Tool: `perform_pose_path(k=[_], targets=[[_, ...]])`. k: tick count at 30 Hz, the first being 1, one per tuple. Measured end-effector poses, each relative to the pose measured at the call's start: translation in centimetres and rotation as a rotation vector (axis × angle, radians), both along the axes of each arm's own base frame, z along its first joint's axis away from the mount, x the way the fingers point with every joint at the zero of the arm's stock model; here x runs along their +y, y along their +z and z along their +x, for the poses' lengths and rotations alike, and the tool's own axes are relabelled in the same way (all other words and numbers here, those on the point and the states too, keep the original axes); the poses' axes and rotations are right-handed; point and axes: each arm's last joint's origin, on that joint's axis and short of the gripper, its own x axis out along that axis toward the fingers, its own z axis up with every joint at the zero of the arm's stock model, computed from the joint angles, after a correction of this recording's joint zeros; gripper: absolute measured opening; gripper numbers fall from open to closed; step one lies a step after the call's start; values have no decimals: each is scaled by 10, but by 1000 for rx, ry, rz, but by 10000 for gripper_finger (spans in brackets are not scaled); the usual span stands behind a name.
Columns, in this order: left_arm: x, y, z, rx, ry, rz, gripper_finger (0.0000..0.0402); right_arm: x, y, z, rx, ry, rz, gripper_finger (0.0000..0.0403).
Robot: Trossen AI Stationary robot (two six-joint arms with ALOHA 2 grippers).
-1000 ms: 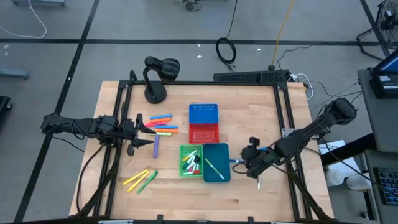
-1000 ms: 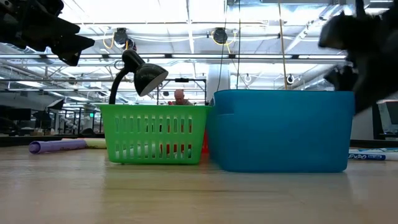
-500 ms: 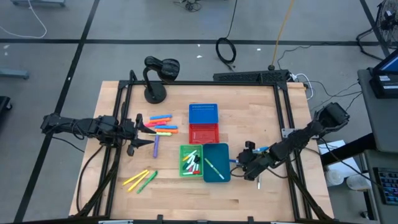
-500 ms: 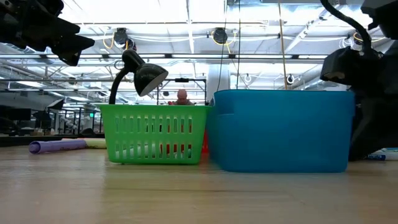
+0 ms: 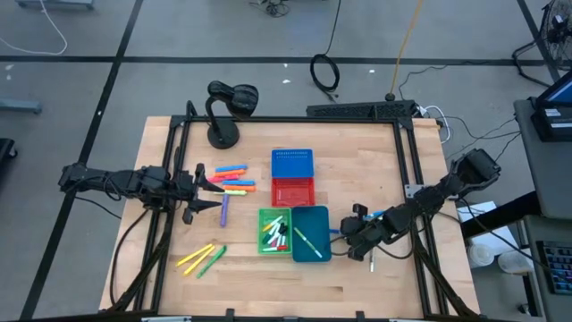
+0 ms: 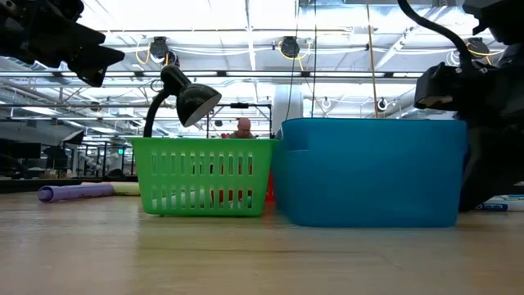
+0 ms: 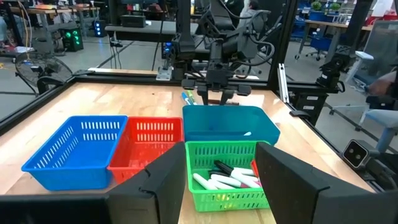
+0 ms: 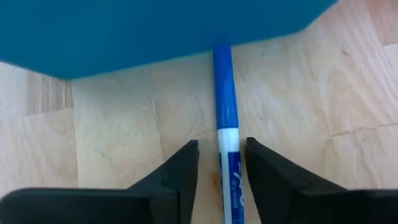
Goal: Pick & Place Markers
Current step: Put the blue marker pen into the dark blue bin
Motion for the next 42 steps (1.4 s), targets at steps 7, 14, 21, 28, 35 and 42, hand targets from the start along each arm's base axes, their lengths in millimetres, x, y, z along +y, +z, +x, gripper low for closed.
perform_pose_path(k=[7,14,21,28,35,42], targets=[[0,0,0,1,0,0,198,0,0,-1,14,5,4,44],[0,0,0,1,0,0,198,0,-1,-2,18,8,6,19],[0,0,0,1,0,0,198,0,-1,-2,19,8,5,19],[0,0,0,1,0,0,198,0,3,-1,-1,-15,36,19],[0,0,0,-2,0,0,198,-6,38,-16,-49,-64,161,17],[0,0,0,-3,0,0,198,-5,77,-20,-372,-93,209,17]])
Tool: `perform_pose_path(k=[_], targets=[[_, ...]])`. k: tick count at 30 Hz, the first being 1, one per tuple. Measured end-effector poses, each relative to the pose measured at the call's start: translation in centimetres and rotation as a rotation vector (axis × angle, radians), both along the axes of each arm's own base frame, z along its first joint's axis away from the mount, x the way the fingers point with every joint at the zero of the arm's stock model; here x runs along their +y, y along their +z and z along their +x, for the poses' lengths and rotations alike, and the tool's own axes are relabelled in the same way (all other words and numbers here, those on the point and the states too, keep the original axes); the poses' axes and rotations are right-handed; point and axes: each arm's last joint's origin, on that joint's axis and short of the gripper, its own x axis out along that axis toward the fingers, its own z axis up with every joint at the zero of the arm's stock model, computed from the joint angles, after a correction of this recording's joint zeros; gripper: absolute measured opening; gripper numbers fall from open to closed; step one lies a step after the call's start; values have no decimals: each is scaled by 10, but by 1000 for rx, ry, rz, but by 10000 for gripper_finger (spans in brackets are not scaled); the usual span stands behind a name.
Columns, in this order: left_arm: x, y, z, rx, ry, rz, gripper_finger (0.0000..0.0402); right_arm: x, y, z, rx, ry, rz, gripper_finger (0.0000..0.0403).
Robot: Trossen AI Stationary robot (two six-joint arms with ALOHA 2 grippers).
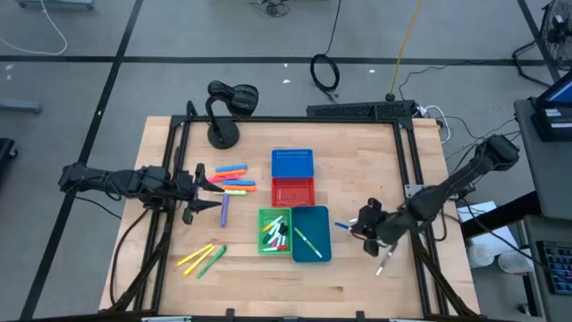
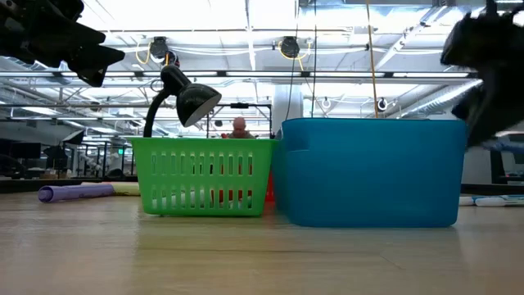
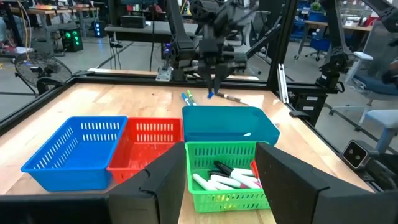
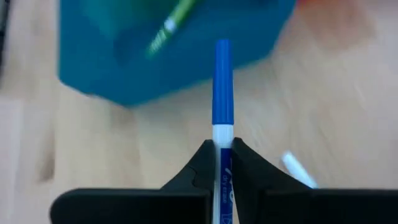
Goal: Pick & Place Markers
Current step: Put the blue marker pen into the dark blue bin
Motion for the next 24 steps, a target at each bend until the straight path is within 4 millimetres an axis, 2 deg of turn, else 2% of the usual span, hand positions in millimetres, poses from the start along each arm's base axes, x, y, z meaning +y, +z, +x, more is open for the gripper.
perform_pose_path(k=[5,11,14,18,21,24], targets=[[0,0,0,0,0,0,198,14,22,12,-272,78,40,17],[0,0,0,0,0,0,198,33,34,36,-542,104,136,17],[0,0,0,0,0,0,198,43,31,52,-556,73,127,17],[0,0,0,0,0,0,198,65,39,85,-526,13,58,17],[0,0,0,0,0,0,198,79,42,108,-486,-42,-59,17],[0,0,0,0,0,0,198,86,40,122,-436,-115,-163,17]])
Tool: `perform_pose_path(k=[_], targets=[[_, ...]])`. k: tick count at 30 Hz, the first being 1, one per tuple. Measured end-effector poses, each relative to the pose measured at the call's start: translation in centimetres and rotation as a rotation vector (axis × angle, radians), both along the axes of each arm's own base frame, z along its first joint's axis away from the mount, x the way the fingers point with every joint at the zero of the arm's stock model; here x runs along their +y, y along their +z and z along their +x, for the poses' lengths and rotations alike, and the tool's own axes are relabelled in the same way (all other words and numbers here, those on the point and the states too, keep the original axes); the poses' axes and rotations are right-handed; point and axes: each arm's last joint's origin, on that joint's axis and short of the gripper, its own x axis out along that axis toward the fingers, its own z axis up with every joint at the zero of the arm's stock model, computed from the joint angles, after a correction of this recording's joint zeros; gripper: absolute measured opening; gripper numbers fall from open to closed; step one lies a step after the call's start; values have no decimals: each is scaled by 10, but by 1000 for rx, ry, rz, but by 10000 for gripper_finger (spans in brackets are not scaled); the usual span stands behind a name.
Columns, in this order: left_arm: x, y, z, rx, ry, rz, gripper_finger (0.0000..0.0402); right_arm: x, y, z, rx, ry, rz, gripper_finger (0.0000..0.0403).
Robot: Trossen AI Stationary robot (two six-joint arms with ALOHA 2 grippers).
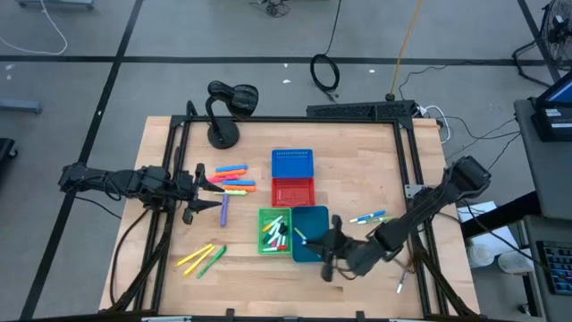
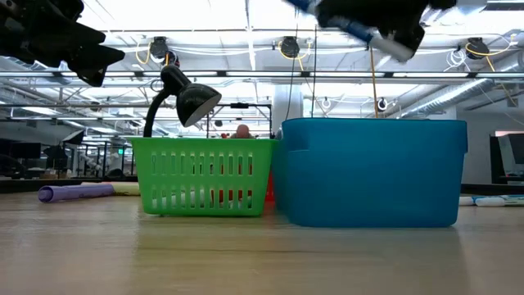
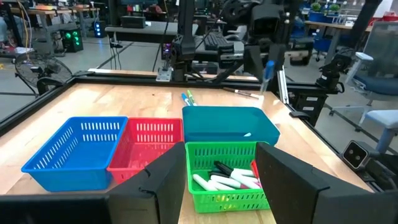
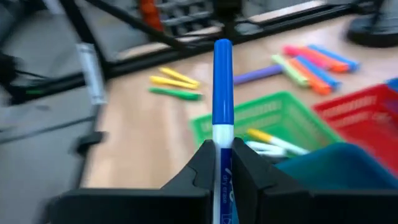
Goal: Pick & Place Markers
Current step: Put the blue marker pen into the dark blue bin
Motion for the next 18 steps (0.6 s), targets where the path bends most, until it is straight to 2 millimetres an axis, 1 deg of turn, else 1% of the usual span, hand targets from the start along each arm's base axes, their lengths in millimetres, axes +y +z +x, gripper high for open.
perform_pose_path(k=[3,8,10,18], targets=[[0,0,0,0,0,0,198,1,-10,3,40,-74,-34,17],[0,0,0,1,0,0,198,-4,-27,3,35,-198,-83,17],[0,0,0,1,0,0,198,-5,-33,2,47,-211,-104,17],[0,0,0,2,0,0,198,-7,-43,-2,71,-211,-137,42]])
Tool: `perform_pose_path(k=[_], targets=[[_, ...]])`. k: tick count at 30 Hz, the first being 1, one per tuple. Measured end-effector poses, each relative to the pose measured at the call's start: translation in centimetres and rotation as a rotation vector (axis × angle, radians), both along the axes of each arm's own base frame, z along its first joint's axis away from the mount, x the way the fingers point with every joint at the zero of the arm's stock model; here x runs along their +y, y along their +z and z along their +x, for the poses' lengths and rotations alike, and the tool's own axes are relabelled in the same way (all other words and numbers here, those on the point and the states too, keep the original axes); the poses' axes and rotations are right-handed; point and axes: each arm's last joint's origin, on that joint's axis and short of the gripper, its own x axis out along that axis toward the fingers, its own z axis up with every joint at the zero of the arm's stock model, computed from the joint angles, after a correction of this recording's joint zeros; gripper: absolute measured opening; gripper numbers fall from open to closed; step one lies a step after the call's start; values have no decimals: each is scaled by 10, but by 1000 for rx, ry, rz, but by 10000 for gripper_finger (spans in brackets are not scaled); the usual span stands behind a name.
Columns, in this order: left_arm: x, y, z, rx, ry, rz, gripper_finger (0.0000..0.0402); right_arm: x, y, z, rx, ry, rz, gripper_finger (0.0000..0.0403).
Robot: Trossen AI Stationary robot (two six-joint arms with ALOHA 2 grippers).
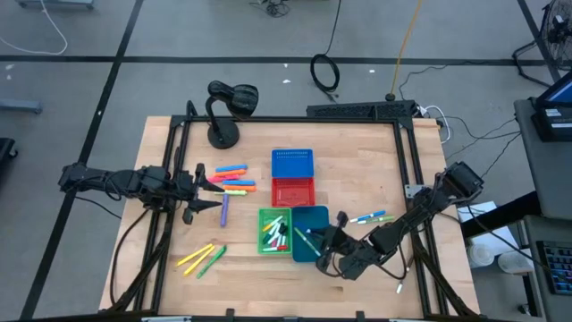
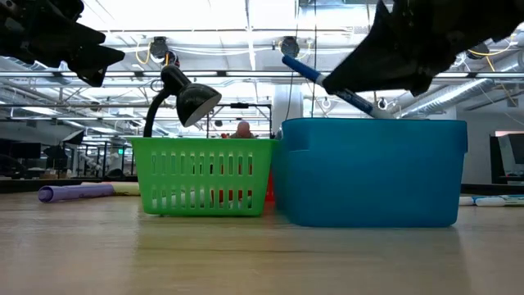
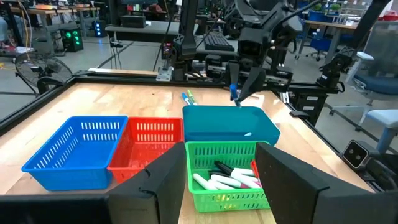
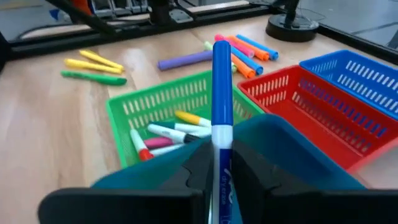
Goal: Pick & Place Markers
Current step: Put the blue marker pen into the dark blue bin, then put the brown marker pen into the dark blue bin
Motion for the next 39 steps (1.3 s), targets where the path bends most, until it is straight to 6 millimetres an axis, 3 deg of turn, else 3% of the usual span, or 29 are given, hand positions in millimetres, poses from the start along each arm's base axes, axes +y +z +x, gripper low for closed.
perform_pose_path(k=[11,24,29,32,34,37,39], targets=[[0,0,0,0,0,0,198,-4,-7,-2,3,16,39,49],[0,0,0,0,0,0,198,-2,-3,2,-28,60,78,142],[0,0,0,0,0,0,198,-1,5,7,-56,123,19,157],[0,0,0,0,0,0,198,-1,14,3,-1,271,20,156],[0,0,0,-1,0,0,198,-2,32,-2,52,377,155,153],[0,0,0,-1,0,0,198,-8,62,-16,205,475,529,146],[0,0,0,0,0,0,198,-9,69,-33,345,490,764,142]])
